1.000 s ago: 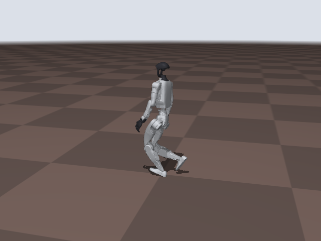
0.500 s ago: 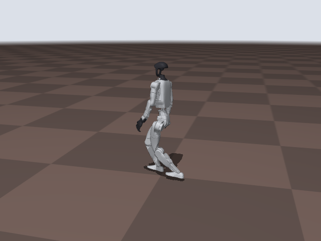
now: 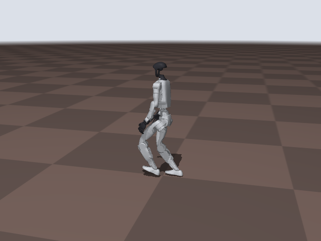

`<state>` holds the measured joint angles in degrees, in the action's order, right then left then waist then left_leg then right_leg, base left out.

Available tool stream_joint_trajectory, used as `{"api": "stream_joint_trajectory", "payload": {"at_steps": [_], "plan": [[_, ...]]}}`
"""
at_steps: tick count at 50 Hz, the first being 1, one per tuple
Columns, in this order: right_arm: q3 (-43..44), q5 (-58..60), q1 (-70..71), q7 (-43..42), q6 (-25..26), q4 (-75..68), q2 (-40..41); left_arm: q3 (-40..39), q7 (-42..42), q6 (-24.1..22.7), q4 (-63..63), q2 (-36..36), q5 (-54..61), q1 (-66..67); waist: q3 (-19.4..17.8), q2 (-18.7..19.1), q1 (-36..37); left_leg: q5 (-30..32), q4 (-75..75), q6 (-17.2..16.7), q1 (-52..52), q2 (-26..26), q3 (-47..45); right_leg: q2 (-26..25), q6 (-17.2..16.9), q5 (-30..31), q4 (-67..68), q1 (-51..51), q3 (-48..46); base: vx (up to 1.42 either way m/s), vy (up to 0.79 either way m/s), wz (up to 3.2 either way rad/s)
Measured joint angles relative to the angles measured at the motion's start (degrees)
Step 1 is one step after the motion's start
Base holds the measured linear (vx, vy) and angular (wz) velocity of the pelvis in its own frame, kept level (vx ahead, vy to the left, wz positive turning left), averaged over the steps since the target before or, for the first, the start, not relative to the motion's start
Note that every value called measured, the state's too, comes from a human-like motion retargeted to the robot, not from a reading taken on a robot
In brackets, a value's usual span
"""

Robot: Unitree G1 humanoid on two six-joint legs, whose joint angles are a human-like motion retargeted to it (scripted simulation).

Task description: Walk

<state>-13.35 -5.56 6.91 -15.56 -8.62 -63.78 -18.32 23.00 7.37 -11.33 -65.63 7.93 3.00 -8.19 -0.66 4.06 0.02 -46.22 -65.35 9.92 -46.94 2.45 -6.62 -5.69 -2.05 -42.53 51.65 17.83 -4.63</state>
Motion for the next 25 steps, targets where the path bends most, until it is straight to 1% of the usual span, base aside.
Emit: {"api": "stream_joint_trajectory", "payload": {"at_steps": [2, 4, 8, 10, 11, 12, 14, 16, 18, 20, 22, 25], "plan": [[-0.24, 0.56, 0.12, 0.56, 0.18, 0.13, 0.79, 0.21, -0.06, 0.10, -0.32, -0.26, -0.30, 0.01, 1.02, -1.05, -1.03, 0.81, 7.23, -0.49, -0.56, 3.28, 0.09, 2.01, -0.37, -0.66, 0.27, -0.30, -0.14, -0.01, 0.02, 0.36], [-0.61, 0.90, -0.27, 1.07, 0.41, -0.03, 1.60, 0.48, -0.23, 0.35, -0.71, -0.47, -0.61, 0.10, 1.60, -1.62, -1.59, 1.48, 10.52, -0.57, -0.27, 5.22, 0.28, 3.09, -0.60, -1.25, 1.08, -1.22, 0.05, 0.00, 0.01, 0.12], [-1.05, 1.19, -2.25, 2.02, 0.98, -1.33, 2.54, 1.43, -0.75, 0.98, -2.08, -0.94, -1.14, 0.22, 1.36, -2.58, -1.94, 2.70, 8.04, 0.30, 2.31, 7.21, -0.12, 4.36, -1.49, -2.41, 4.94, -5.05, 1.24, 0.00, 0.00, 0.00], [-1.26, 1.38, -3.68, 2.28, 1.29, -2.20, 2.85, 1.97, -0.82, 1.27, -2.70, -1.31, -1.39, 0.57, 1.30, -3.40, -2.56, 3.18, 4.25, 0.98, 2.71, 8.47, -0.72, 5.60, -2.46, -2.77, 9.79, -5.94, 1.78, 0.02, 0.00, 0.25], [-1.16, 1.45, -4.18, 2.71, 1.43, -2.76, 2.83, 2.18, -0.92, 1.46, -3.31, -1.27, -1.48, 0.25, 1.37, -4.82, -2.89, 3.62, 5.46, 1.72, 4.67, 10.44, -1.31, 7.31, -3.62, -2.03, 11.35, -7.03, 2.64, 0.07, 0.02, 0.32], [-1.10, 1.49, -4.71, 3.11, 1.57, -3.30, 2.85, 2.36, -0.98, 1.65, -3.83, -1.23, -1.57, 0.02, 1.42, -6.10, -3.25, 3.90, 6.33, 2.42, 6.39, 12.25, -1.80, 8.86, -4.85, -0.77, 13.30, -7.82, 3.43, 0.08, 0.03, 0.33], [-1.15, 1.44, -5.88, 3.80, 1.83, -4.17, 3.05, 2.59, -0.85, 1.98, -4.44, -1.18, -1.79, -0.10, 1.43, -8.10, -4.14, 3.75, 7.09, 3.66, 8.89, 15.28, -2.41, 11.37, -7.75, 4.61, 19.23, -7.72, 4.80, 0.02, 0.03, 0.31], [-1.13, 1.45, -6.72, 4.47, 1.98, -4.75, 3.22, 2.68, -0.64, 2.23, -4.71, -1.02, -2.21, -0.29, 1.53, -10.02, -5.10, 3.30, 8.50, 4.75, 11.30, 18.09, -2.82, 13.97, -10.81, 12.34, 26.60, -5.91, 6.14, -0.01, 0.00, 0.24], [-0.89, 1.75, -7.07, 4.85, 2.09, -4.98, 3.35, 2.62, -0.36, 2.36, -4.65, -0.67, -2.73, -0.69, 1.61, -11.22, -6.00, 2.39, 9.86, 5.08, 13.52, 19.46, -2.96, 16.32, -12.46, 19.78, 34.00, -2.59, 6.87, 0.00, 0.00, 0.00], [-0.49, 2.35, -7.17, 4.67, 2.10, -4.91, 3.41, 2.59, 0.13, 2.33, -4.45, -0.31, -3.19, -1.25, 1.74, -11.88, -7.03, 1.60, 11.39, 5.08, 15.58, 20.19, -2.97, 19.26, -11.89, 22.86, 40.18, 1.63, 7.01, 0.00, 0.00, 0.00], [-0.07, 3.05, -7.08, 4.07, 1.97, -4.64, 3.35, 2.41, 0.87, 2.33, -4.23, -0.06, -3.38, -1.93, 1.86, -12.08, -8.04, 1.10, 13.61, 5.08, 18.03, 20.78, -2.81, 22.87, -9.50, 20.68, 44.08, 6.50, 7.00, 0.00, 0.00, 0.00], [0.27, 3.75, -6.78, 2.87, 1.74, -3.93, 3.05, 1.94, 2.19, 2.38, -3.90, 0.04, -3.15, -3.03, 1.69, -11.68, -9.43, 0.53, 17.50, 5.08, 22.35, 21.44, -2.11, 27.20, -5.72, 14.38, 45.12, 14.06, 6.89, 0.00, 0.00, 0.00]]}}
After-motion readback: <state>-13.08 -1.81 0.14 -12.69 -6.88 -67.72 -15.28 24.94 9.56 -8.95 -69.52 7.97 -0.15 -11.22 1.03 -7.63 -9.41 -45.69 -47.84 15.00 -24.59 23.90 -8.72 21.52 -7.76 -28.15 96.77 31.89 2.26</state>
